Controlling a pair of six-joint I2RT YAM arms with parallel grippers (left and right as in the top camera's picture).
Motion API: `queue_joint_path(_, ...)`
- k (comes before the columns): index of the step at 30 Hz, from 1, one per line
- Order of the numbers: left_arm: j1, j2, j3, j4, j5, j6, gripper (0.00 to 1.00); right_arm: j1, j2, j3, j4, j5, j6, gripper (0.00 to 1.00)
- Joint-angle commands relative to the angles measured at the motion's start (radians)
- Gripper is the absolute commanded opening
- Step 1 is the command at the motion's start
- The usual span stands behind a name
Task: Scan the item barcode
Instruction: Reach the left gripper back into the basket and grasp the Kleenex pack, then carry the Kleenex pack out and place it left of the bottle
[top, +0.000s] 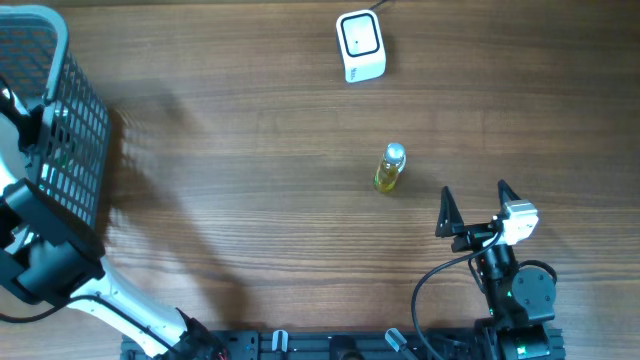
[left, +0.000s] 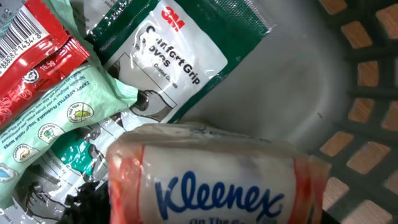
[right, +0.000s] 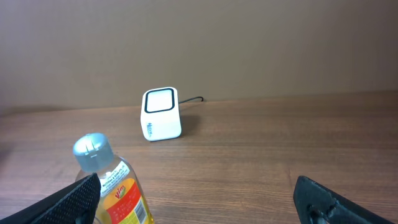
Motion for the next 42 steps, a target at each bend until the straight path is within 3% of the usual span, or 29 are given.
queue_joint_path(1,0.027,-0.159,0.064,0.005,0.115,-0.006,0.41,-0.004,-0.004,0.0,0.003,-0.01,-0.018,1.0)
queue_joint_path(7,0.019,-0.438,0.075,0.029,0.143,-0.062,0.4,-0.004,-0.004,0.0,0.003,-0.01,-0.018,1.0)
queue_joint_path(11,-0.053,-0.626,0.075,0.035,0.142,-0.061,0.41,-0.004,-0.004,0.0,0.003,-0.01,-0.018,1.0)
queue_joint_path(20,-0.408,-0.846,0.075,-0.107,0.008,-0.061,0.44,-0.004,-0.004,0.0,0.003,-0.009,-0.018,1.0)
queue_joint_path(28,-0.708,-0.744,0.071,-0.385,0.008,-0.156,0.44,-0.004,-0.004,0.0,0.003,-0.01,-0.018,1.0)
queue_joint_path(31,-0.841,-0.657,0.027,-0.4,0.007,-0.177,0.44,-0.004,-0.004,0.0,0.003,-0.01,-0.018,1.0)
queue_joint_path(34,-0.958,-0.562,-0.056,-0.336,0.008,-0.229,0.44,-0.004,-0.004,0.0,0.003,-0.009,-0.018,1.0)
queue_joint_path(42,-1.229,-0.357,-0.397,0.163,-0.029,-0.401,0.4,-0.004,-0.004,0.0,0.003,-0.009,-0.018,1.0)
